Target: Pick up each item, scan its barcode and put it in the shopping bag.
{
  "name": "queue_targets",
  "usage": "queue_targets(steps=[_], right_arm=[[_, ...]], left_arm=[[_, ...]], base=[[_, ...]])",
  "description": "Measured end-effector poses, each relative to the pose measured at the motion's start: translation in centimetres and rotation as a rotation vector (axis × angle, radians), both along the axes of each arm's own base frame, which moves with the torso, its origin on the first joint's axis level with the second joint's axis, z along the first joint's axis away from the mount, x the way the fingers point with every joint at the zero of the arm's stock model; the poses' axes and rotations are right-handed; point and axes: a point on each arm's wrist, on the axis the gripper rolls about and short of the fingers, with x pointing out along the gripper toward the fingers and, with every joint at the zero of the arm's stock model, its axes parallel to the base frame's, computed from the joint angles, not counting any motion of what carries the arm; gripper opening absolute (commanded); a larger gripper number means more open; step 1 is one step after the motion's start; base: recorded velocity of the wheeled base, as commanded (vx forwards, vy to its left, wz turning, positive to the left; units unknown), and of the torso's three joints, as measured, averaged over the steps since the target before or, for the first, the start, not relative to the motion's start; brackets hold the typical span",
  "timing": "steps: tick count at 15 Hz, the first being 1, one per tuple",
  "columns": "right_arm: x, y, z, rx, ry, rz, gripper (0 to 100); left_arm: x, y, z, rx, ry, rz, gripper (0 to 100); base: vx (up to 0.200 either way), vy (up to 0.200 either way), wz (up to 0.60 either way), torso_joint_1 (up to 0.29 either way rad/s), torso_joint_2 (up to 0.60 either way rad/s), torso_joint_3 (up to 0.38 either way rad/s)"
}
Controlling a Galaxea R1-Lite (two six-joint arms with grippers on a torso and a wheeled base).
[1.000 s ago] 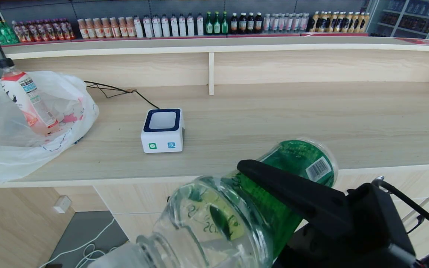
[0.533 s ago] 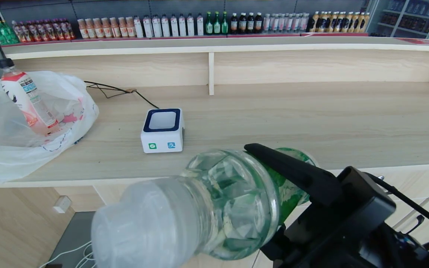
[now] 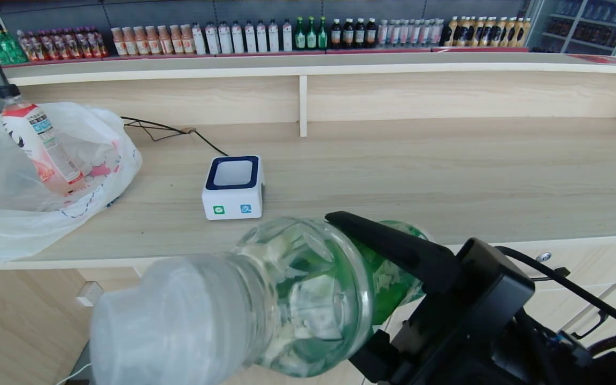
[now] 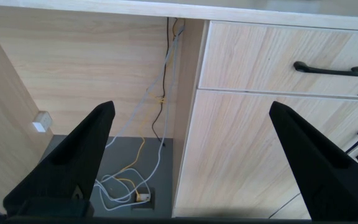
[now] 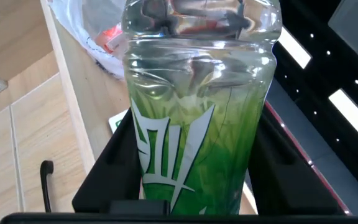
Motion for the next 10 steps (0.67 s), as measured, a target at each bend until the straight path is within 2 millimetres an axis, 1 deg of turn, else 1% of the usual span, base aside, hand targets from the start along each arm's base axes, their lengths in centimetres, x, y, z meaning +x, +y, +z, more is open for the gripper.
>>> queue_targets(steps=[3, 5, 7, 8, 10], right_arm=[[1.0, 0.2, 1.5, 0.013, 0.028, -0.044, 0], [2.1, 0.3, 2.7, 0.002, 0.09, -0.07, 0], [3.2, 0.2, 3.8, 0.038, 0.179, -0.083, 0], [3.5, 0.1, 4.2, 0.092, 0.246, -0.087, 0], [4.0, 0.1, 4.5, 0.305, 0.467, -0.084, 0]], left_arm=[[0.0, 0.0, 0.0, 0.0, 0.0, 0.0, 100], [0.0, 0.0, 0.0, 0.0, 0.0, 0.0, 100], [0.0, 0.0, 0.0, 0.0, 0.0, 0.0, 100], [0.0, 0.0, 0.0, 0.0, 0.0, 0.0, 100], [0.0, 0.0, 0.0, 0.0, 0.0, 0.0, 100]], base=[[0.0, 0.0, 0.0, 0.0, 0.0, 0.0], [0.0, 0.0, 0.0, 0.0, 0.0, 0.0], [0.0, 0.0, 0.0, 0.0, 0.0, 0.0], [0.0, 0.0, 0.0, 0.0, 0.0, 0.0], [0.0, 0.0, 0.0, 0.0, 0.0, 0.0]])
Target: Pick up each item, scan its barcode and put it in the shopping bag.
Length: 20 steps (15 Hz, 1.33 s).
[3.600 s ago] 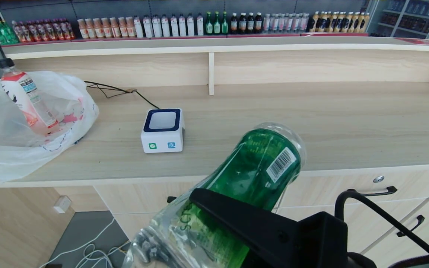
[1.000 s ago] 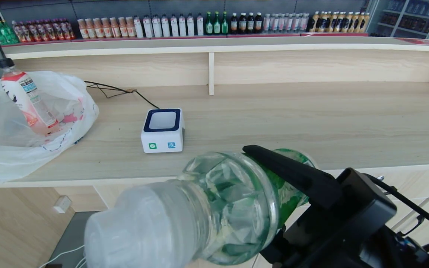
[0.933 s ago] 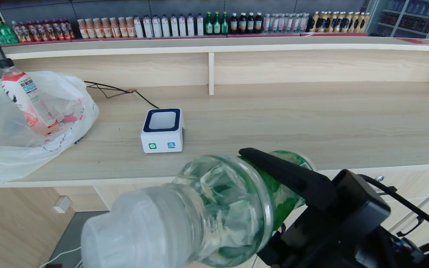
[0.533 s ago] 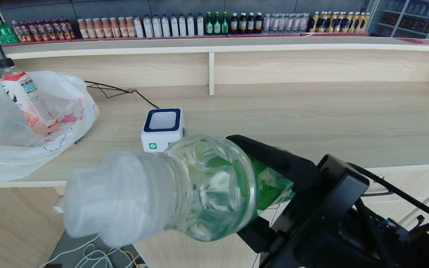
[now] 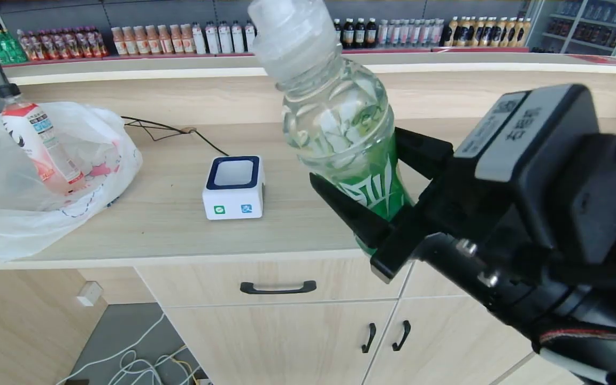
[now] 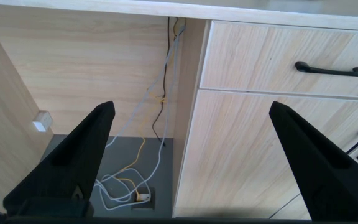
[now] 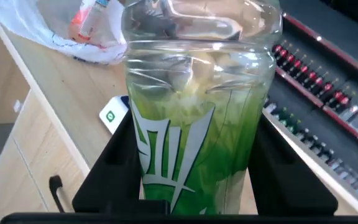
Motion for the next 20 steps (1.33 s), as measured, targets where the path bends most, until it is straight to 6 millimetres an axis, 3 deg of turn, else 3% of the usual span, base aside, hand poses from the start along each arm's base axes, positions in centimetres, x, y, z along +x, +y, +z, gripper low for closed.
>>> queue_targets(steps=[4, 6, 9, 20], right_arm=[[1.8, -0.5, 0.1, 0.44, 0.275, -0.151, 0], [3.6, -1.8, 0.8, 0.571, 0.294, -0.219, 0], [5.1, -3.4, 0.3, 0.619, 0.316, -0.265, 0], [5.9, -5.0, -0.3, 0.68, 0.306, -0.288, 0]], left_arm=[[0.0, 0.0, 0.0, 0.0, 0.0, 0.0, 100], [0.0, 0.0, 0.0, 0.0, 0.0, 0.0, 100], [0.0, 0.0, 0.0, 0.0, 0.0, 0.0, 100], [0.0, 0.0, 0.0, 0.003, 0.0, -0.001, 100]], base=[[0.0, 0.0, 0.0, 0.0, 0.0, 0.0], [0.0, 0.0, 0.0, 0.0, 0.0, 0.0], [0.0, 0.0, 0.0, 0.0, 0.0, 0.0], [0.0, 0.0, 0.0, 0.0, 0.0, 0.0]])
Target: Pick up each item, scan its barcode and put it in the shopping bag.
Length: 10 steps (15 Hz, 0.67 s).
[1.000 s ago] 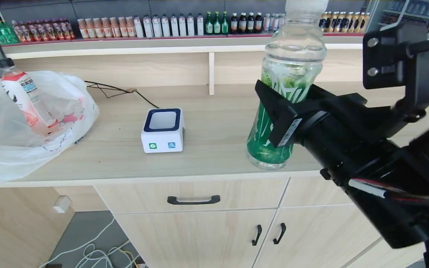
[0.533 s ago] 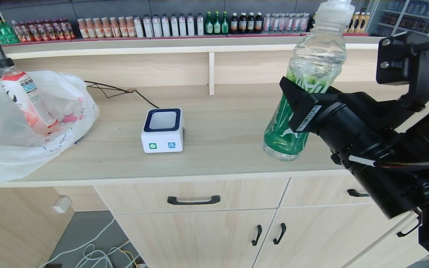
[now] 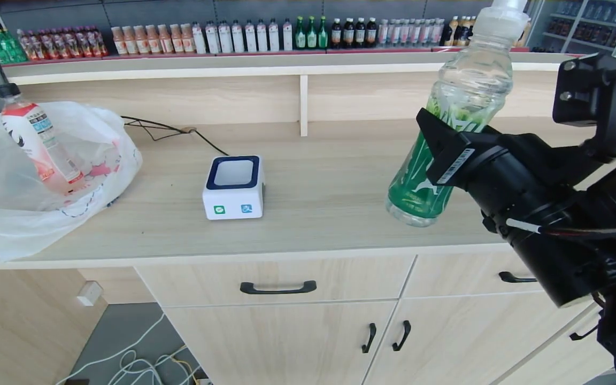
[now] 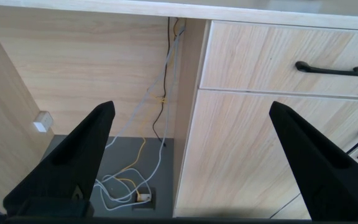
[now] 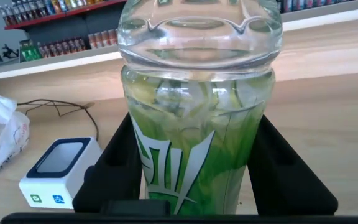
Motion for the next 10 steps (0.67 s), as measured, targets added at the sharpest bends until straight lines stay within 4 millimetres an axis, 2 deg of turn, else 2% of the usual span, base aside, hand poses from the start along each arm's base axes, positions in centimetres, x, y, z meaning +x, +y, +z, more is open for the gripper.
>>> queue_targets(steps=[2, 10], right_arm=[[0.01, -0.08, 0.26, 0.035, -0.032, -0.002, 0], [0.21, -0.16, -0.19, 0.027, -0.043, 0.007, 0]], left_arm=[[0.0, 0.0, 0.0, -0.001, 0.0, 0.0, 100], [0.0, 0.0, 0.0, -0.004, 0.0, 0.0, 100]], base=[[0.0, 0.0, 0.0, 0.0, 0.0, 0.0], [0.0, 0.2, 0.0, 0.003, 0.0, 0.001]])
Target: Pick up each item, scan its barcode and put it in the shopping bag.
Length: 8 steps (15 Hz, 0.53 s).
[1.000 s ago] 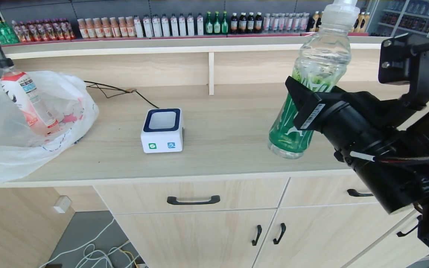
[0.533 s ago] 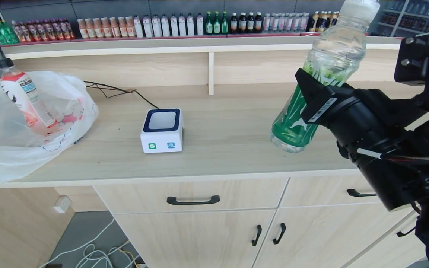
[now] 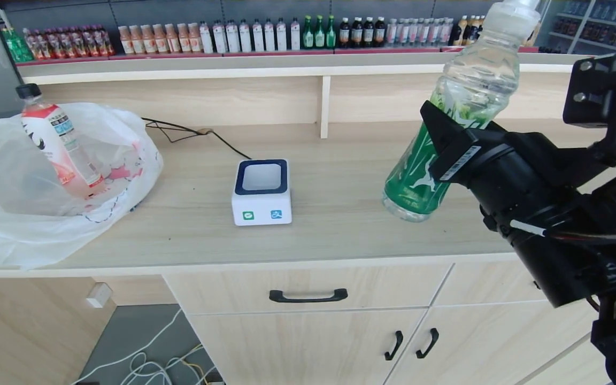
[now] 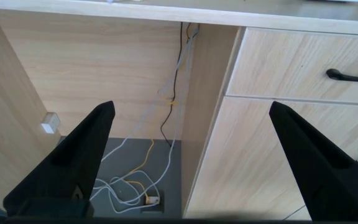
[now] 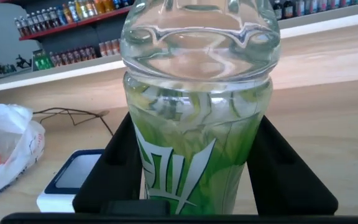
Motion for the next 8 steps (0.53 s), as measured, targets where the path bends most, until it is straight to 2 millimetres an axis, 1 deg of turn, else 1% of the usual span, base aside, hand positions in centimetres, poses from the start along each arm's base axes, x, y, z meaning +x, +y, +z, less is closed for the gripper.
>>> queue_targets(steps=[8], right_arm=[[0.06, -0.02, 0.1, 0.0, -0.001, -0.002, 0]], left_arm=[[0.0, 0.0, 0.01, -0.002, -0.001, 0.0, 100]], base=[[0.0, 0.2, 0.0, 0.002, 0.0, 0.002]])
